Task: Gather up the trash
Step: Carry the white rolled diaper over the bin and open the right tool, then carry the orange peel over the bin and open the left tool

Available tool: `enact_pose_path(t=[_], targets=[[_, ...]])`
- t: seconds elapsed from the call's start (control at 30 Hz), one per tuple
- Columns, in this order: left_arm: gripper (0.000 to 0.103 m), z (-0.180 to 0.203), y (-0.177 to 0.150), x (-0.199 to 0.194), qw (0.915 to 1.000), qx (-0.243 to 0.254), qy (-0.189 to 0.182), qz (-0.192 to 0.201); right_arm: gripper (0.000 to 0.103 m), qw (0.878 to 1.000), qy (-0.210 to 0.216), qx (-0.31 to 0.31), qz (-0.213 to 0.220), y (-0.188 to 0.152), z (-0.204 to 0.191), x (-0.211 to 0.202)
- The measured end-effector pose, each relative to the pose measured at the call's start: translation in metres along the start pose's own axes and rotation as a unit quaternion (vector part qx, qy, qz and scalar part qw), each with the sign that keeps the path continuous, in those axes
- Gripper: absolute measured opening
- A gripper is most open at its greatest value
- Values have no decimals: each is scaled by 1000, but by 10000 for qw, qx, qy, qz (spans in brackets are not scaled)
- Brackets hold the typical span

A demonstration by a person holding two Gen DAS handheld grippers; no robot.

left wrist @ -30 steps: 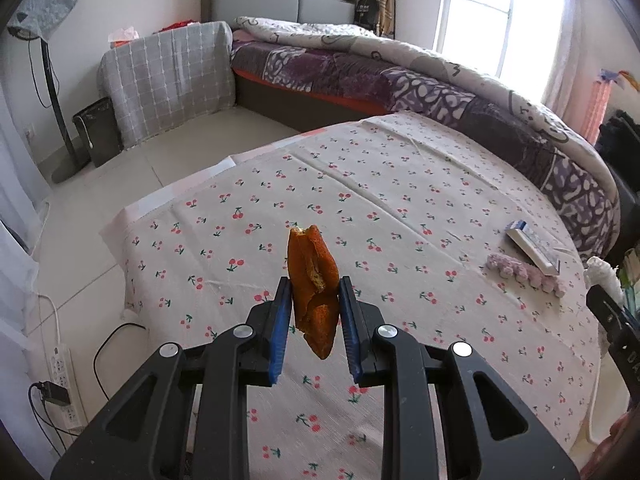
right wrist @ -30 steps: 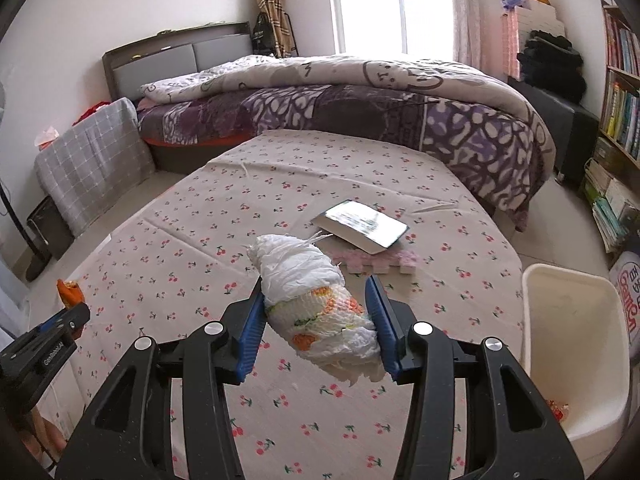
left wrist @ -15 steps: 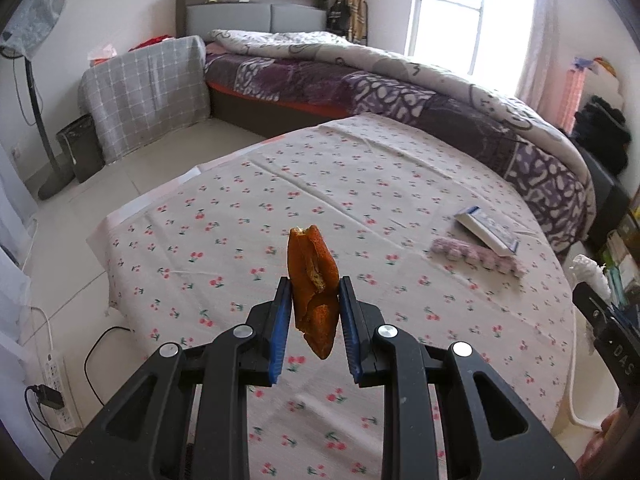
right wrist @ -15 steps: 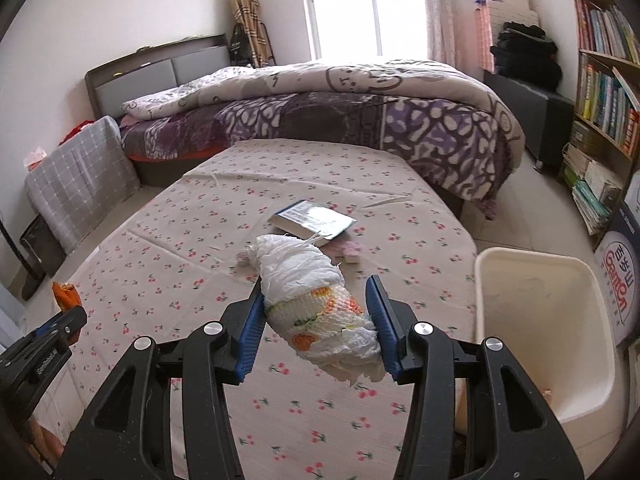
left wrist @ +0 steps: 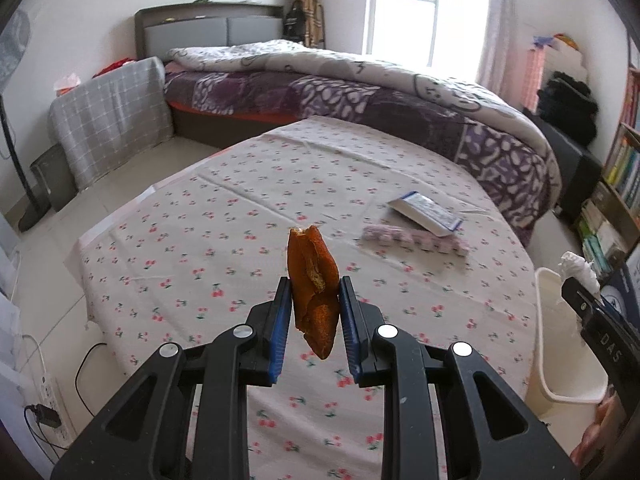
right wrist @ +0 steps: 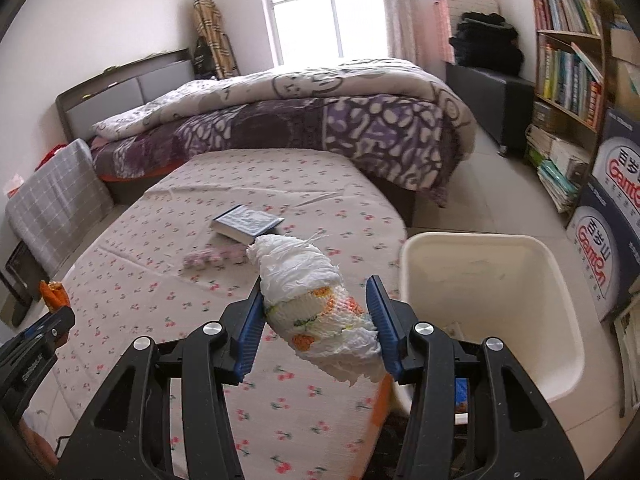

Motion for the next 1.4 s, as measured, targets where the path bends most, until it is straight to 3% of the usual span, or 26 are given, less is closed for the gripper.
enact_pose_path(t=[0.5, 0.87, 1.2, 1.4], targets=[[25, 70, -6, -10, 9973, 609, -416, 3, 47, 9964, -621, 576, 27, 0, 84, -5], [25, 138, -8, -13, 9899, 1164, -812, -22, 49, 9841, -1240, 1251, -215, -3, 165, 4], [25, 222, -8, -20, 9760, 1666, -1403, -45, 80, 9653, -1826, 1843, -301, -16, 231, -6], [25, 264, -11, -13, 9693, 1751, -1704, -285, 89, 9536, -2130, 2100, -331, -26, 264, -16]])
Point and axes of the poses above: each gripper's, at about its wrist camera, not at the fingertips, and x roughly the way its jaws point, z to its right, y to its top, the point moved 2 cm from there along x, roughly the way its jaws point, and after that the axes turned 1 degree about -x, right-handed, at the moved point
